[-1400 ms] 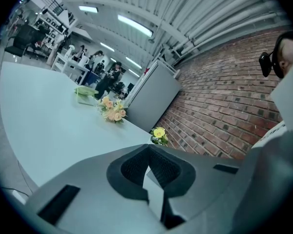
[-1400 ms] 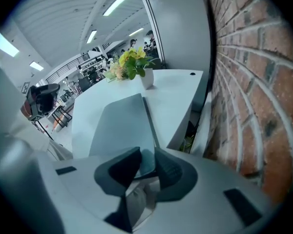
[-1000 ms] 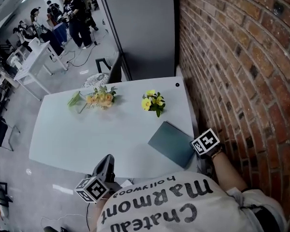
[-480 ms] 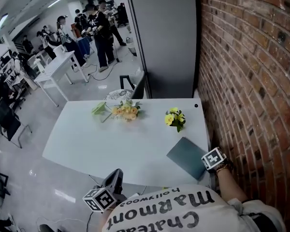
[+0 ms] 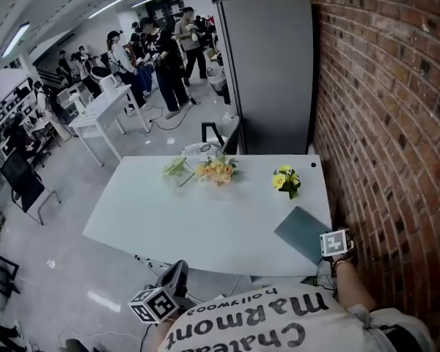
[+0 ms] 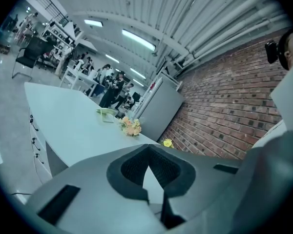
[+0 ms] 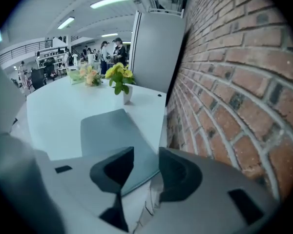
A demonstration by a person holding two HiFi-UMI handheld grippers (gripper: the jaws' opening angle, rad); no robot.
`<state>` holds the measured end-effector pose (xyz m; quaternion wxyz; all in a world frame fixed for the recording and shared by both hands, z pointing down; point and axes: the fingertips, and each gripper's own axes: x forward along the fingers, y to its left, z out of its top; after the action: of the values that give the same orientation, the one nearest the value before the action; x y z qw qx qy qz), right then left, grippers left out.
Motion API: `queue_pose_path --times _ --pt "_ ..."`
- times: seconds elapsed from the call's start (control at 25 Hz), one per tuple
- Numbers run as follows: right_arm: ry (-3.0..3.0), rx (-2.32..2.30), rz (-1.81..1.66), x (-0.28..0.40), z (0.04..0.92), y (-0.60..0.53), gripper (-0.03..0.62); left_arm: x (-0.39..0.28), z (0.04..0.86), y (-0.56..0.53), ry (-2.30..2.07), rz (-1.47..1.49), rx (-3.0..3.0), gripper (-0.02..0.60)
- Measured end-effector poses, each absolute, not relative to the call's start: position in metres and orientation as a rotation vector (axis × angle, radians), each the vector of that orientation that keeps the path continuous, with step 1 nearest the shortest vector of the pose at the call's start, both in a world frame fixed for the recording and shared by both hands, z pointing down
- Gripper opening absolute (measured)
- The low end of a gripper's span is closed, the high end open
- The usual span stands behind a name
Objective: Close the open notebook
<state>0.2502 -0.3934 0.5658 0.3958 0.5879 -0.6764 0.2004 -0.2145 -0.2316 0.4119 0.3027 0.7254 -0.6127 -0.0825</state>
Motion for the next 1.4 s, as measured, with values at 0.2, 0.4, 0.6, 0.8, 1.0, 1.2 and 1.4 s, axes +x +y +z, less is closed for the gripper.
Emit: queue_pose_path --times 0.2,0.4,0.6,0.8,1.0,1.2,1.4 --pt "-1.826 1.529 0.454 0.216 0.523 -0.377 0.154 -0.226 0.417 -0.206 -1.619 -0.217 1.920 0.000" --pt "-1.963 1.517 0.380 0.168 0.479 -0.353 0.102 -0.227 0.426 -0.179 -1.591 -0.224 1.911 0.000" --pt "-2.068 1.460 0.338 0.120 0.461 -0.316 0.014 -0.226 0.432 -0.152 -1.570 -0.219 1.906 0.000" --pt "-2.167 1.364 0.427 0.071 0.466 -0.277 0.004 -0.223 0.425 -0.134 -1.559 -0.224 1.928 0.000" --pt "-2.296 1.258 0.509 0.024 0.460 -0.233 0.003 -0.223 0.422 -0.110 -1.583 -0.223 1.935 0.000" --pt "-2.486 1.172 0.702 -0.015 0.442 -0.202 0.003 -0.229 0.429 -0.090 -1.640 -0.229 1.913 0.000" --pt "-2.685 1.047 0.846 -0.037 0.415 -0.177 0.003 -0.226 0.432 -0.077 -1.674 -0.238 1.907 0.000"
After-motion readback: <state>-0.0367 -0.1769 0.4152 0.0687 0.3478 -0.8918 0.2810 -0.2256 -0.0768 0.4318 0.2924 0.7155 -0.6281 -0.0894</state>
